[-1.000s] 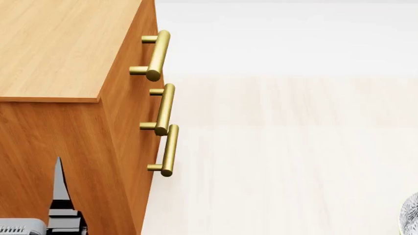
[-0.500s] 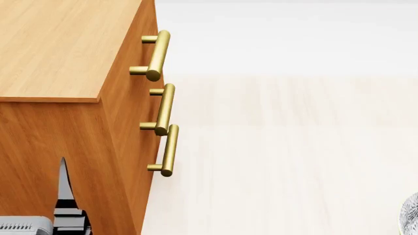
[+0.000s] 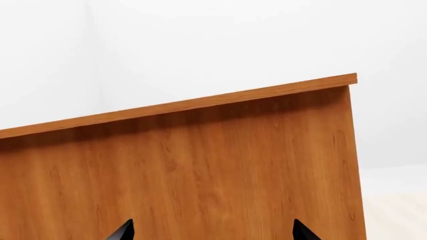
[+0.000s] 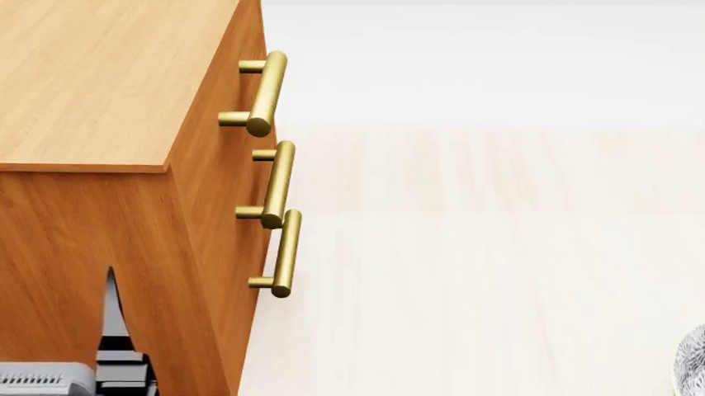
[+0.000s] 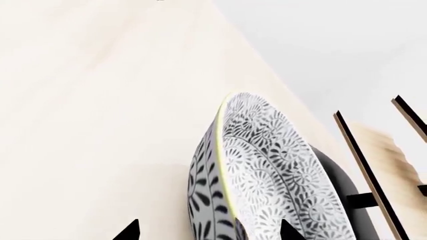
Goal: Close the top drawer of the cabinet and put the bowl on top of it.
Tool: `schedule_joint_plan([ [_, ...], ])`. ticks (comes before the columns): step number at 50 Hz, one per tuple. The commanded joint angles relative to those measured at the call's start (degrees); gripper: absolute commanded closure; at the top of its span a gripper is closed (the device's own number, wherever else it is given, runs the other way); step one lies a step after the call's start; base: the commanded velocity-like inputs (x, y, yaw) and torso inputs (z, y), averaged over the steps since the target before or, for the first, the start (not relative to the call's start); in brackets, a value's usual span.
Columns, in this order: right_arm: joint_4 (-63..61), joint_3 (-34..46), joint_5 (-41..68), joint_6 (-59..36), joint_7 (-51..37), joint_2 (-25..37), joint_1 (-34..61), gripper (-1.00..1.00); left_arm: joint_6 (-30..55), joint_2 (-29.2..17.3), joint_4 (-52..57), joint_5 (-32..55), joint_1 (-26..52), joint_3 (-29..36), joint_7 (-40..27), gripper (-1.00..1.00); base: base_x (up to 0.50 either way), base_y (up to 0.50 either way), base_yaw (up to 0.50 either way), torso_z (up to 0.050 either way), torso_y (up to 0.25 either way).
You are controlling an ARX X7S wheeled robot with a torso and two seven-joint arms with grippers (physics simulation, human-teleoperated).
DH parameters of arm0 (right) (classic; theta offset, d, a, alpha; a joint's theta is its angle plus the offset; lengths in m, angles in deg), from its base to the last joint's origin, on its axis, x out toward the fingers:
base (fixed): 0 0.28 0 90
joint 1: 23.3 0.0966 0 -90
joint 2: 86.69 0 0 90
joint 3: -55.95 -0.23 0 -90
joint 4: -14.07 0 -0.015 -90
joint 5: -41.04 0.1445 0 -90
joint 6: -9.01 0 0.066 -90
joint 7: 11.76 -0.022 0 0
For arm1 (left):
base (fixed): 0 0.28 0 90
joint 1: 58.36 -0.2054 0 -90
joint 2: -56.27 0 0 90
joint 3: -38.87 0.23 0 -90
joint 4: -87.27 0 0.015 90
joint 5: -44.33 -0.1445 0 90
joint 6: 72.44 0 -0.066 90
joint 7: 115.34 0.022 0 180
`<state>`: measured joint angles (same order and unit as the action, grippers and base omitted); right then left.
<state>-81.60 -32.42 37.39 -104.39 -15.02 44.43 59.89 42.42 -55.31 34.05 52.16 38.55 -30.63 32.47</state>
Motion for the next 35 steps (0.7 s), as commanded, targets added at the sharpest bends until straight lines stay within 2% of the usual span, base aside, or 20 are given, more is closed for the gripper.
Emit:
schedule_joint_plan([
  [1, 5.22, 1.98, 1.14, 1.97, 0.29, -1.47, 1.55, -1.0, -0.37, 0.16, -0.99, -0.27, 0.24, 0.65, -0.07, -1.0, 0.0, 0.0, 0.0, 0.0, 0.0],
  [5, 6.85, 2.5, 1.1, 2.69, 0.28, -1.98, 2.21, -1.0, -0.64, 0.13, -1.07, -0.34, 0.12, 0.88, -0.07, -1.0, 0.0, 0.0, 0.0, 0.0, 0.0],
  [6, 7.28, 2.55, 1.19, 2.71, 0.31, -2.13, 2.39, 1.0, -0.7, 0.13, -1.21, -0.26, 0.18, 0.83, -0.04, -1.0, 0.0, 0.0, 0.0, 0.0, 0.0],
  [12, 9.51, 3.15, 0.98, 4.26, -0.05, -2.87, 3.31, 1.0, -3.63, 0.2, -4.12, -0.92, -0.63, 1.23, -0.14, -1.0, 0.0, 0.0, 0.0, -0.002, 0.0],
  [21, -0.32, 0.54, 2.07, 1.4, -0.93, -2.66, 2.46, 1.0, -4.3, 0.48, -4.93, -0.79, -0.46, 1.14, -0.38, -1.0, 0.0, 0.0, 0.0, -0.001, 0.0],
  [24, -2.37, -0.49, 2.86, 0.54, -0.98, -2.7, 2.43, 1.0, -1.91, 0.27, -2.93, -0.14, 0.09, 0.6, -0.55, -1.0, 0.0, 0.0, 0.0, 0.0, 0.0],
  [29, -6.27, -4.47, 5.86, -0.07, -1.4, -3.24, 2.36, 1.0, -4.22, 0.13, -4.48, -0.53, -0.82, 0.64, -0.67, -1.0, 0.0, 0.0, 0.0, 0.0, 0.0],
  [35, -9.08, -7.72, 7.49, -0.88, -2.36, -3.53, 2.17, 1.0, -1.69, -0.07, -2.16, 0.53, -0.38, -0.15, -0.9, -1.0, 0.0, 0.0, 0.0, 0.0, 0.0],
])
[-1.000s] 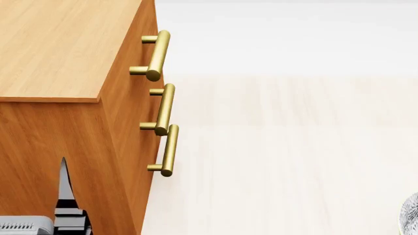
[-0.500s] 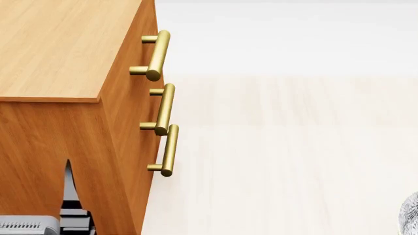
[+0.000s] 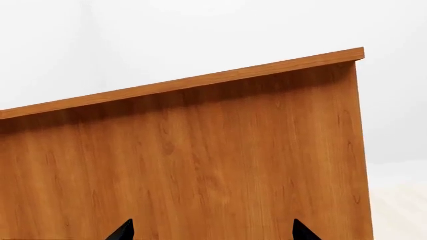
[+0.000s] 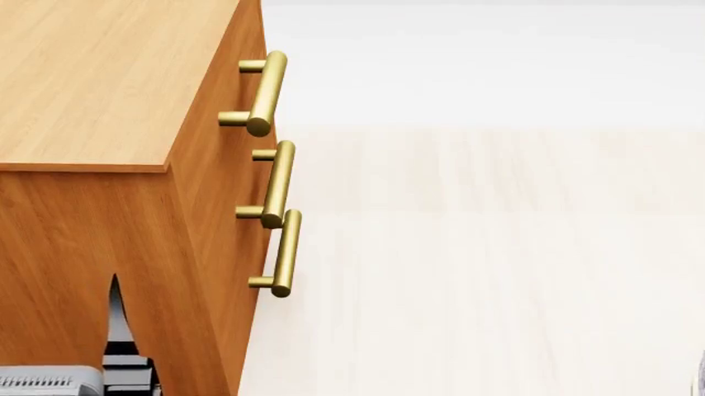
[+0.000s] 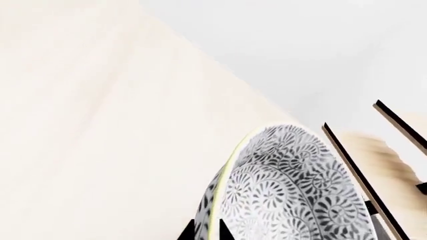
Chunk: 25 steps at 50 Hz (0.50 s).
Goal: Close the top drawer of the cabinet and put the bowl on top of it.
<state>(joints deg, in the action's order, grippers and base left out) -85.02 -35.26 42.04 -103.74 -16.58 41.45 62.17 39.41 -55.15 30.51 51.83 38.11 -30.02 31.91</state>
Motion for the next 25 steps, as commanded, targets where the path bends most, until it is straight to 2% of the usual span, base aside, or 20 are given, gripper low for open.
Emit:
schedule_joint_plan([
  [1, -6.18, -5.24, 3.11, -1.75, -0.76, -0.51, -0.1, 1.0, 1.0, -0.21, 1.1, 0.96, -0.04, -0.89, -0.34, -1.0, 0.0, 0.0, 0.0, 0.0, 0.0],
  [14, -13.37, -9.22, 7.65, -6.81, -0.86, -0.58, 5.92, 1.0, -1.13, -0.46, -0.31, 0.84, -0.62, -0.84, -0.28, -1.0, 0.0, 0.0, 0.0, 0.0, 0.0],
  [21, -21.81, -9.27, 10.19, -20.63, -1.56, 3.01, 16.87, 1.0, 0.1, -0.69, 1.58, 3.69, -0.41, -1.98, 0.79, -1.0, 0.0, 0.0, 0.0, 0.0, 0.0],
  [22, -22.96, -7.67, 10.37, -25.35, -1.99, 3.92, 21.18, 1.0, -0.22, -0.65, 1.31, 4.03, -0.37, -2.09, 1.02, -1.0, 0.0, 0.0, 0.0, 0.021, 0.199],
  [25, -25.09, -3.94, 10.48, -31.43, -2.09, 5.27, 27.93, 1.0, -0.49, -0.65, 1.19, 4.32, -0.37, -2.17, 1.17, -1.0, 0.0, 0.0, 0.0, 0.021, 0.2],
])
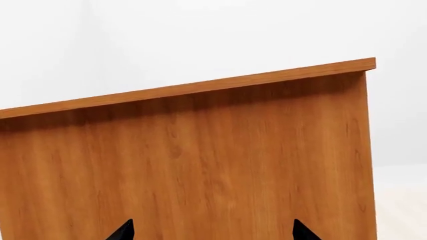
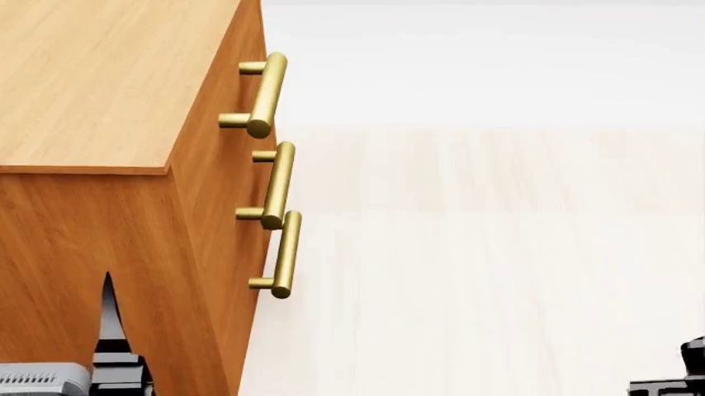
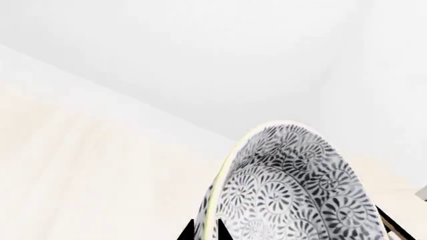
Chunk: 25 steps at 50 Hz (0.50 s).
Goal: Close the top drawer of the cabinet and put the bowl on top of it.
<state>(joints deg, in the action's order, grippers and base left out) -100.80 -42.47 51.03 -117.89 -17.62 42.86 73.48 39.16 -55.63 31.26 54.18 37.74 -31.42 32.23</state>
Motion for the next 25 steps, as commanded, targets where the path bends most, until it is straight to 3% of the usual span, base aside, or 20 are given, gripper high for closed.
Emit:
schedule_joint_plan([
  [1, -10.36, 6.51, 1.77, -21.23, -0.63, 4.34, 22.12, 1.0, -0.35, -0.2, 0.23, 1.98, 0.01, -0.72, 0.93, -1.0, 0.0, 0.0, 0.0, 0.021, 0.201],
  [12, -6.23, 27.29, -0.78, -35.53, 1.22, 0.7, 53.37, 1.0, -0.77, -0.88, 1.2, 3.45, -0.98, -2.37, 0.78, -1.0, 0.0, 0.0, 0.0, 0.021, 0.2],
  [25, 3.83, 38.47, -3.08, -36.73, 2.79, -5.97, 70.96, 1.0, -1.15, -0.78, 0.12, 4.59, -0.56, -2.31, 1.53, -1.0, 0.0, 0.0, 0.0, 0.021, 0.206],
])
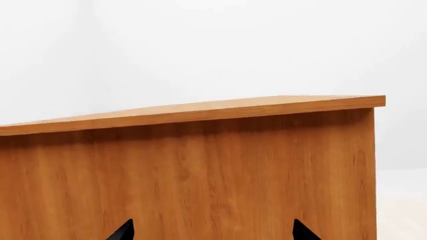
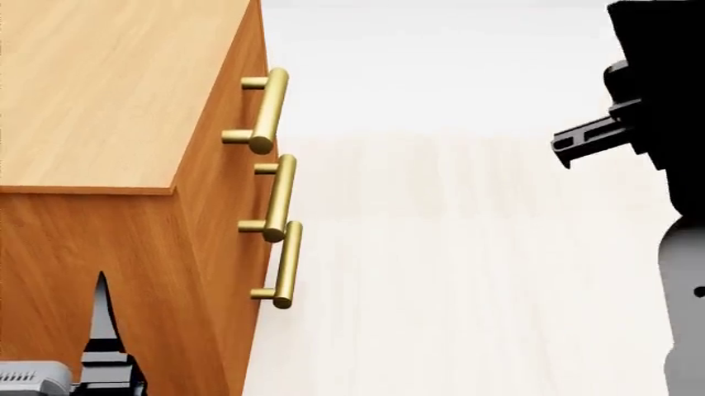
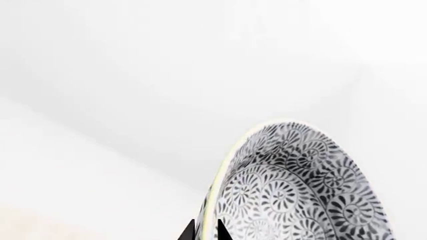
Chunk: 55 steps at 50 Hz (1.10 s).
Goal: Close the top drawer of the cabinet and put the bowl on top of it.
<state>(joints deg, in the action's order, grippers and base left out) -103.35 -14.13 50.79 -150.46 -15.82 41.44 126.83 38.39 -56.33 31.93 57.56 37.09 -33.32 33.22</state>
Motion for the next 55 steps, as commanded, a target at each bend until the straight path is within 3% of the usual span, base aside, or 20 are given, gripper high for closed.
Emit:
schedule_joint_plan([
  [1, 6.97, 10.44, -2.9, -4.16, 1.07, -4.96, 18.33, 1.0, -0.2, -0.07, -0.55, 1.26, 0.18, -0.39, 0.51, -1.0, 0.0, 0.0, 0.0, 0.021, 0.213],
  [10, 17.57, 15.76, -4.13, -0.9, 1.52, -13.7, 28.5, 1.0, 0.02, -0.13, -0.6, 2.38, 0.47, -0.6, 0.95, -1.0, 0.0, 0.0, 0.0, 0.021, 0.217],
  [42, 46.24, 23.07, -3.52, 16.69, 1.72, -37.22, 41.72, 1.0, 0.29, -0.97, 0.38, 5.78, 0.11, -2.71, 1.16, -1.0, 0.0, 0.0, 0.0, 0.015, 0.249],
  [45, 48.8, 25.73, 0.9, 18.99, -1.0, -37.99, 43.63, 1.0, 0.21, -1.05, 0.48, 5.78, -0.09, -2.9, 0.96, -1.0, 0.0, 0.0, 0.0, 0.014, 0.25],
  [55, 54.27, 50.93, 37.17, 33.51, -17.78, -38.1, 55.79, 1.0, 0.8, -1.88, 1.93, 5.17, -1.25, -3.17, -0.08, -1.0, 0.0, 0.0, 0.0, 0.014, 0.25],
])
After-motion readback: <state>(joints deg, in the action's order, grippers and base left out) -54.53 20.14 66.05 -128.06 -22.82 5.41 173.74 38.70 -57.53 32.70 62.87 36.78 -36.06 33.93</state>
